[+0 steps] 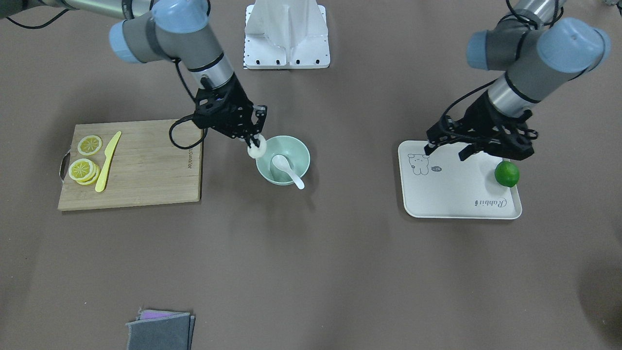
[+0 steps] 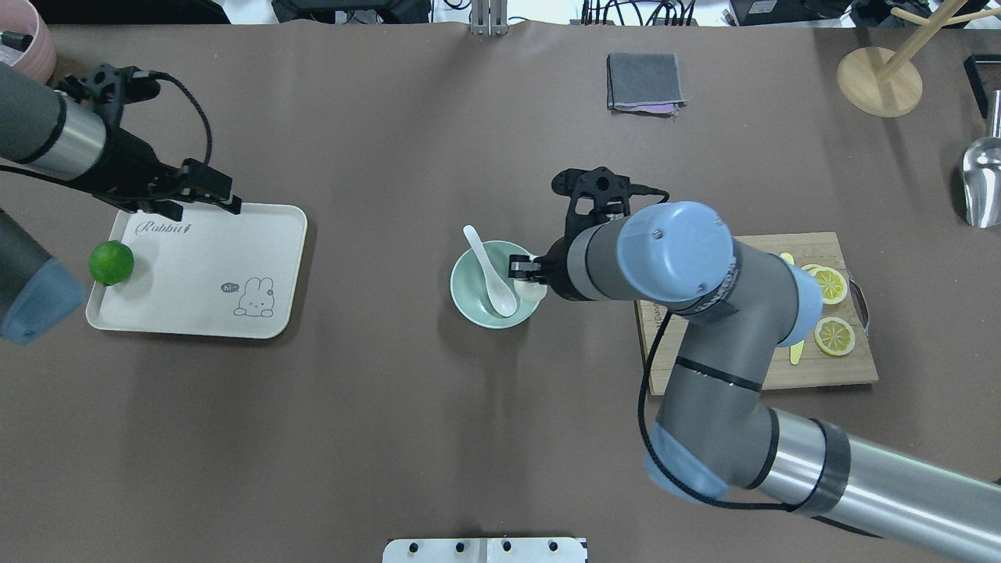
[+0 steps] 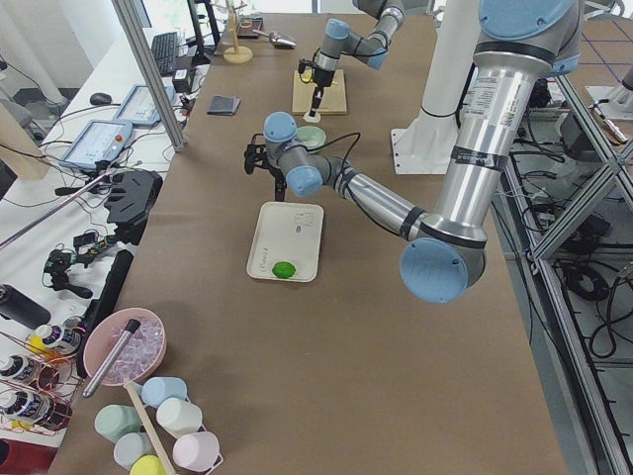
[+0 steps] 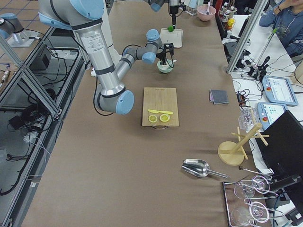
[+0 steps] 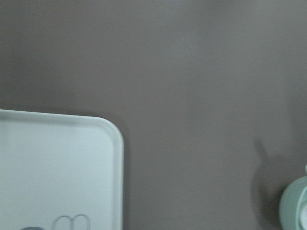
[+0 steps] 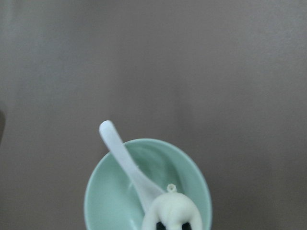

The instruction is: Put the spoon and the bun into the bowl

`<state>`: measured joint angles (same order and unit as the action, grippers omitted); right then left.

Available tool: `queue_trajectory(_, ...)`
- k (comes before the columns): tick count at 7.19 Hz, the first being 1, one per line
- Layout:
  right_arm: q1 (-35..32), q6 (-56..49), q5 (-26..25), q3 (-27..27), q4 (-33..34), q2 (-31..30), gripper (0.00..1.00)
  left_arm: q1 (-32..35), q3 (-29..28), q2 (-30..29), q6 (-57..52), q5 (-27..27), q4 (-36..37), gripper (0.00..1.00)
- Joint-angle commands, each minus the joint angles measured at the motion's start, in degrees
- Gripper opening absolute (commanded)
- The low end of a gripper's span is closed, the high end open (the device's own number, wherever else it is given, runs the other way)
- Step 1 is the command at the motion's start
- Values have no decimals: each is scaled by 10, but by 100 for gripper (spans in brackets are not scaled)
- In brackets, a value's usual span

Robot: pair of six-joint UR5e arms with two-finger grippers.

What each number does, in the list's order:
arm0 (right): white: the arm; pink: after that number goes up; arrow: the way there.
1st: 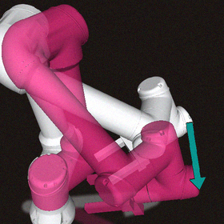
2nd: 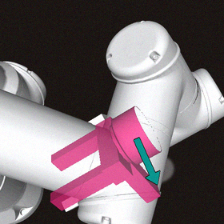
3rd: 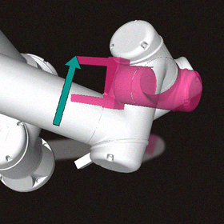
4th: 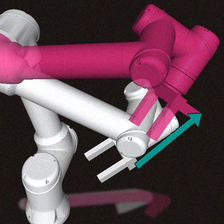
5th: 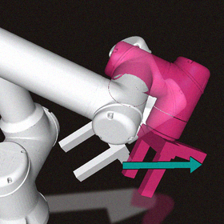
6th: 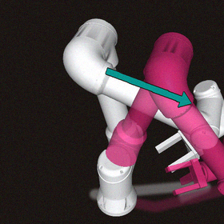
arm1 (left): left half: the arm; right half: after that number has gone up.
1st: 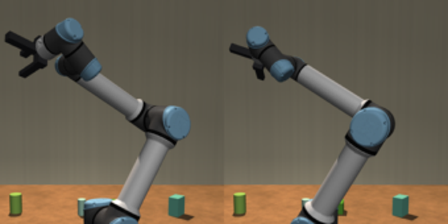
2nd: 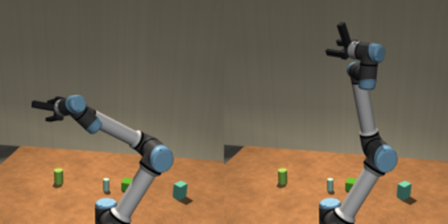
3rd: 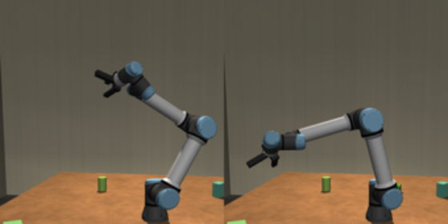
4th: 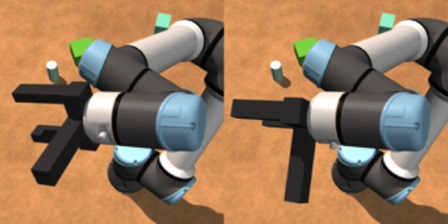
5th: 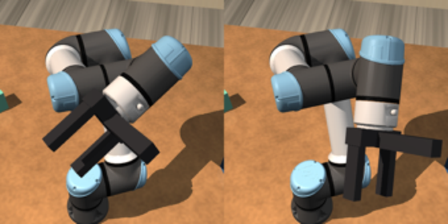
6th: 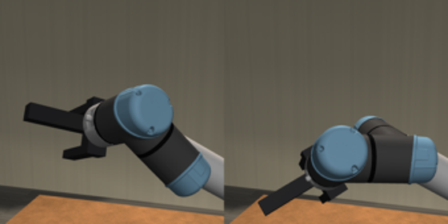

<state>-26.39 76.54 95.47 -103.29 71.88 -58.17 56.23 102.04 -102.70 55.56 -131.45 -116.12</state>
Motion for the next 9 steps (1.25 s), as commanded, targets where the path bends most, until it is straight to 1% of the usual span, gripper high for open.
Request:
queue_trajectory(1, 48, 27, -59, 5, 24, 32, 0, 21, 2, 28, -25, -7, -1, 99)
queue_trajectory(2, 49, 26, -60, 12, 22, 31, 5, 21, 2, 28, -22, -7, 0, 99)
queue_trajectory(4, 44, 37, -66, 33, 16, 43, 4, 21, 10, 31, -18, -7, -1, 99)
queue_trajectory(6, 26, 36, -68, 59, 15, 52, 4, 20, 11, 31, -18, -7, 0, 99)
queue_trajectory(7, 27, 37, -67, 62, 16, 52, 83, 20, 12, 31, -18, -7, -1, 99)
queue_trajectory(8, 29, 40, -64, 63, 15, 44, 100, 20, 11, 31, -19, -7, 0, 99)
queue_trajectory(9, 30, 34, -57, 58, 15, 36, 100, 20, 10, 32, -25, -7, 1, 99)
